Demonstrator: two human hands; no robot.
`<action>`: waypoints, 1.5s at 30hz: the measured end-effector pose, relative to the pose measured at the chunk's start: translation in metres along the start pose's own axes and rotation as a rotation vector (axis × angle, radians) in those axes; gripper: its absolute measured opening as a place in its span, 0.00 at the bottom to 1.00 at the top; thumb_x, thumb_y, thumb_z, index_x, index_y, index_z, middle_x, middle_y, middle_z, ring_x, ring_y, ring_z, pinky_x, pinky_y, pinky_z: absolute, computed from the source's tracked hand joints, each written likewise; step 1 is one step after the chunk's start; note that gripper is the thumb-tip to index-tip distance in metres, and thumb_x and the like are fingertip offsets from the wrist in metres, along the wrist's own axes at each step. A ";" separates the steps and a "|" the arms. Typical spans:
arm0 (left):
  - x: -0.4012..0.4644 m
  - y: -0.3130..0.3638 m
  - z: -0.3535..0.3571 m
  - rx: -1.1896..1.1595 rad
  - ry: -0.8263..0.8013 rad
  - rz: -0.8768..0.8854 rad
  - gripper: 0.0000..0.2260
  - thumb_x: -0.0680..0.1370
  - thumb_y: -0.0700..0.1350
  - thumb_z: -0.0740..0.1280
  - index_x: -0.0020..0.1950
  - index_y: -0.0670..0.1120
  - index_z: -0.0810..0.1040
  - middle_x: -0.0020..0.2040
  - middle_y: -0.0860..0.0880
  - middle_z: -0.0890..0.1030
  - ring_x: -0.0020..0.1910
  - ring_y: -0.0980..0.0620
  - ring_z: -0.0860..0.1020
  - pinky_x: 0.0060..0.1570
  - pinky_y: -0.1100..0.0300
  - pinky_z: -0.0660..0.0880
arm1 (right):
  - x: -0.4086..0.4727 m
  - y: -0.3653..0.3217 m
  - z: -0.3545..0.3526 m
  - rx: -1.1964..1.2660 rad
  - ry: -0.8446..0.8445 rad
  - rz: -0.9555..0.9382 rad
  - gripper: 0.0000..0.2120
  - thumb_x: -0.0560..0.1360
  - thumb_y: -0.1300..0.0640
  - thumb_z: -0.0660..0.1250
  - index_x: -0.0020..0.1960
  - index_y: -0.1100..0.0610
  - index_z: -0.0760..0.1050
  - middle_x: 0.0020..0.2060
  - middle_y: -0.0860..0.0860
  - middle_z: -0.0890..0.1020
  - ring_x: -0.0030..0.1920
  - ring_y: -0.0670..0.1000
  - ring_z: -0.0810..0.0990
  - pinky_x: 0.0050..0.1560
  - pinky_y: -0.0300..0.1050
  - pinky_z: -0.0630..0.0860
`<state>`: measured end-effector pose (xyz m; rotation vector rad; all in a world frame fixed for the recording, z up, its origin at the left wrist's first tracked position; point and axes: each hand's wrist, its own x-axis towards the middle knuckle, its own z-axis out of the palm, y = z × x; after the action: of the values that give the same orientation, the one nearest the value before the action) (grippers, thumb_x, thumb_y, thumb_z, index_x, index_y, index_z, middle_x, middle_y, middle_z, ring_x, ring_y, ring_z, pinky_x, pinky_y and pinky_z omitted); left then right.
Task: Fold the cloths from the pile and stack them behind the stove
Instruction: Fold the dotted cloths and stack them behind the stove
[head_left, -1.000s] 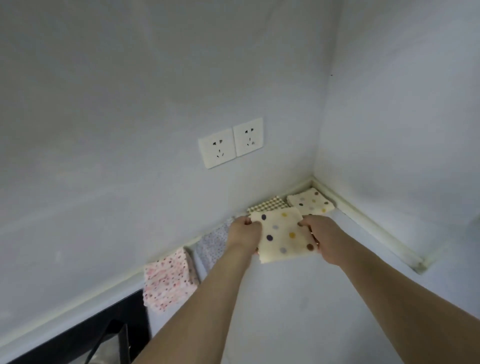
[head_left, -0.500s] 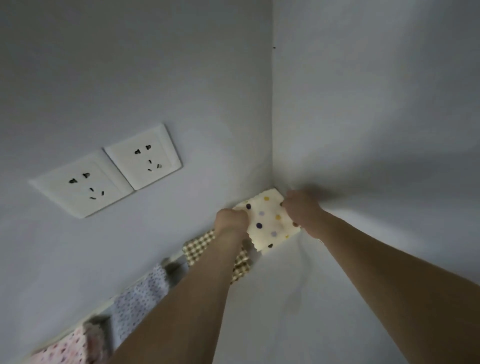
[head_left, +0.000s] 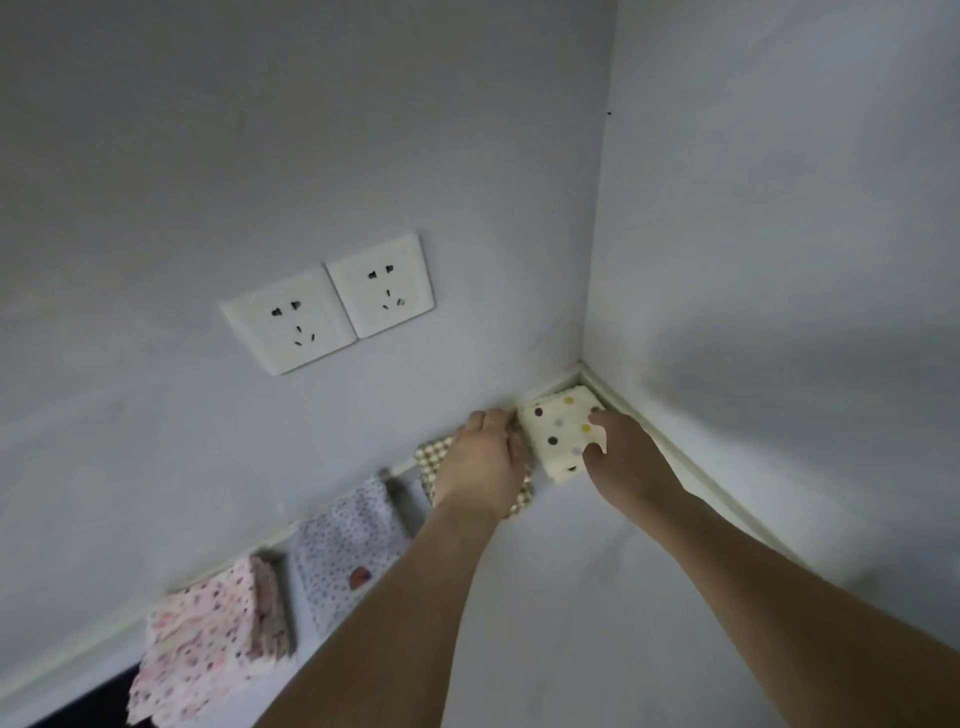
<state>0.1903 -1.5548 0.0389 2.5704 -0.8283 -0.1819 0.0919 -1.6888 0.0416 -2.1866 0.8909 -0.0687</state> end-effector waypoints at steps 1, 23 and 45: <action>-0.012 -0.009 -0.005 0.043 0.007 0.024 0.15 0.81 0.45 0.57 0.67 0.44 0.70 0.63 0.43 0.73 0.62 0.43 0.71 0.59 0.54 0.68 | -0.012 -0.008 0.004 -0.022 -0.006 -0.031 0.23 0.79 0.60 0.57 0.73 0.55 0.64 0.72 0.50 0.67 0.71 0.51 0.66 0.67 0.47 0.66; -0.364 -0.261 -0.217 0.267 0.238 -0.137 0.18 0.83 0.48 0.55 0.71 0.45 0.66 0.69 0.48 0.70 0.65 0.47 0.69 0.65 0.56 0.67 | -0.329 -0.232 0.182 -0.158 -0.155 -0.548 0.22 0.78 0.60 0.61 0.72 0.59 0.66 0.69 0.55 0.70 0.69 0.55 0.68 0.68 0.47 0.65; -0.645 -0.528 -0.345 0.208 0.250 -0.391 0.18 0.82 0.49 0.56 0.72 0.46 0.66 0.68 0.49 0.70 0.64 0.48 0.71 0.61 0.54 0.71 | -0.582 -0.411 0.427 -0.159 -0.428 -0.698 0.21 0.80 0.58 0.60 0.72 0.54 0.65 0.68 0.50 0.71 0.66 0.49 0.71 0.68 0.45 0.67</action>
<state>0.0302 -0.6696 0.1121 2.8508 -0.2597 0.1165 0.0225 -0.8668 0.1407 -2.4307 -0.1256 0.1336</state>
